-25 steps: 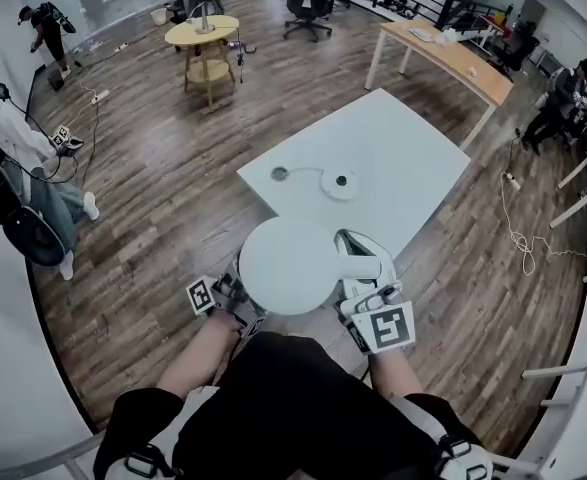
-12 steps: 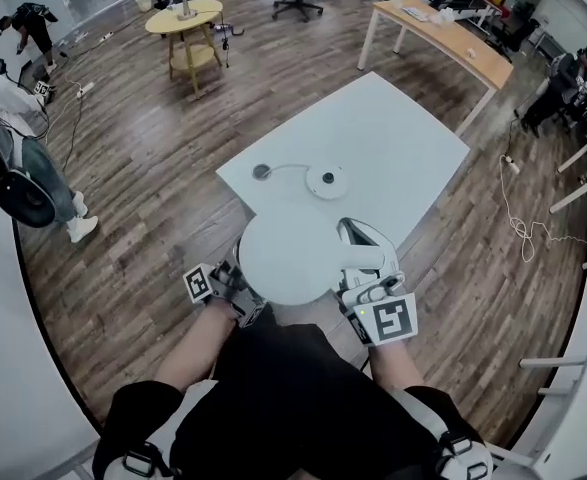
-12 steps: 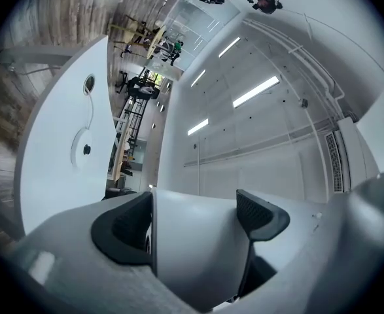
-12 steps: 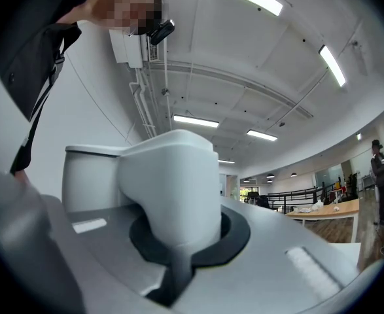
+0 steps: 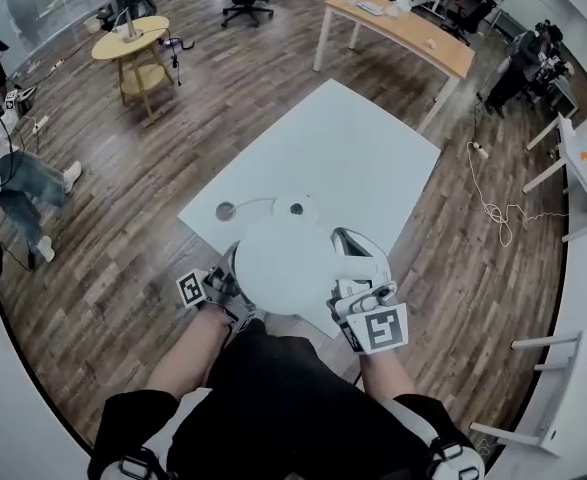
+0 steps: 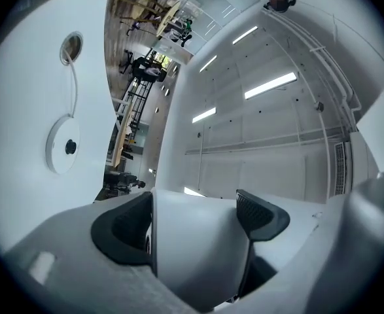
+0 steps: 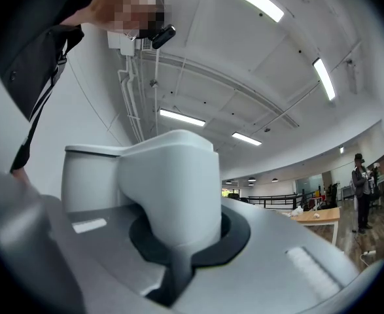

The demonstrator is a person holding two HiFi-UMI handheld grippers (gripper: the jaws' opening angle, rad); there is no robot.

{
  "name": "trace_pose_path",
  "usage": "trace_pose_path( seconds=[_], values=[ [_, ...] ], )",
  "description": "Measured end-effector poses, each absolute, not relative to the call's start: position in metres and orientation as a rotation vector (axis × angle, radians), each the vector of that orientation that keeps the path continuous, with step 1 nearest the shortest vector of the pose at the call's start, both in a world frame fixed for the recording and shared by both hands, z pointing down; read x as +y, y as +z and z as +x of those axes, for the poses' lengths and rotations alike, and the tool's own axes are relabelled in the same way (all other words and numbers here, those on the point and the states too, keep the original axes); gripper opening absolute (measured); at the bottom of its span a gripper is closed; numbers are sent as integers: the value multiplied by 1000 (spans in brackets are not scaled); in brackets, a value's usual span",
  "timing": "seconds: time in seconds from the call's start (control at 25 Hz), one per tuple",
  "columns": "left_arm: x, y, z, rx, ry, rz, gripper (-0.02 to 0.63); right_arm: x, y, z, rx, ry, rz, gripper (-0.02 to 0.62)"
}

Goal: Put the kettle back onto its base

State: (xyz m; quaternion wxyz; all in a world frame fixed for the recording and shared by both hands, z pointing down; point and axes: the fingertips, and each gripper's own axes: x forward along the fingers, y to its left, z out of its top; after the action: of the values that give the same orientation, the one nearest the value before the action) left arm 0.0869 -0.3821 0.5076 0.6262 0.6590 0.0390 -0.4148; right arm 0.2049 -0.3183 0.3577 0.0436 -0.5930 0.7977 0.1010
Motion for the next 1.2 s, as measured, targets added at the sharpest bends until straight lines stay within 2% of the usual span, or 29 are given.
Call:
trace_pose_path(
  seconds=[0.64,1.2],
  values=[
    [-498,546,151,188,-769,1459,411,-418,396,260,2262,235,-2078,2],
    [-547,593,210,170,-589,1427,411,-457,445,323,2119,188,-2266,2]
  ],
)
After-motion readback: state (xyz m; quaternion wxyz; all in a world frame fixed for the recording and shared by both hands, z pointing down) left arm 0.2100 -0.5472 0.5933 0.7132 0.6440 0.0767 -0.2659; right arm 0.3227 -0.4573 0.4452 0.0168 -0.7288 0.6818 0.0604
